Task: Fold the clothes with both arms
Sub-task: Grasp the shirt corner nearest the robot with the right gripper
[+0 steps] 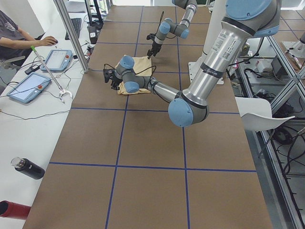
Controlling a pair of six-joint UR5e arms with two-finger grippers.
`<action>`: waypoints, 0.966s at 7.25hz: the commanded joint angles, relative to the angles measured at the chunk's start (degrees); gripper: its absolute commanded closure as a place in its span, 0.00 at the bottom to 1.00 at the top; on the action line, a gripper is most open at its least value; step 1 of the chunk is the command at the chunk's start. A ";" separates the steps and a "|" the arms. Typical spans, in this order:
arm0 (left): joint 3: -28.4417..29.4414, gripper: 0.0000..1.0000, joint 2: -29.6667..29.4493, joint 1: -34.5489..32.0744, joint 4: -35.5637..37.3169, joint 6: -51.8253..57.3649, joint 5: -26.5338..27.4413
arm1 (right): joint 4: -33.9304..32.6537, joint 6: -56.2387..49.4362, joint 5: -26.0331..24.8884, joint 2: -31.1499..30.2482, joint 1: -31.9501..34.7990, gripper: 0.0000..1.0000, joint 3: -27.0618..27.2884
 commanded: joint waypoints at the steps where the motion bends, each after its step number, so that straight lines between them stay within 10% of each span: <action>1: 0.03 0.70 0.03 0.00 0.00 0.00 0.00 | 0.00 0.33 0.03 0.15 -0.08 0.42 -0.38; 2: 0.03 0.70 -0.06 0.00 0.00 -0.09 0.00 | 0.09 0.60 0.03 0.15 -0.08 0.99 -0.29; 7: 0.03 0.70 -0.32 0.09 0.00 -0.44 0.00 | -0.09 0.34 -0.06 -0.47 -0.17 1.00 0.68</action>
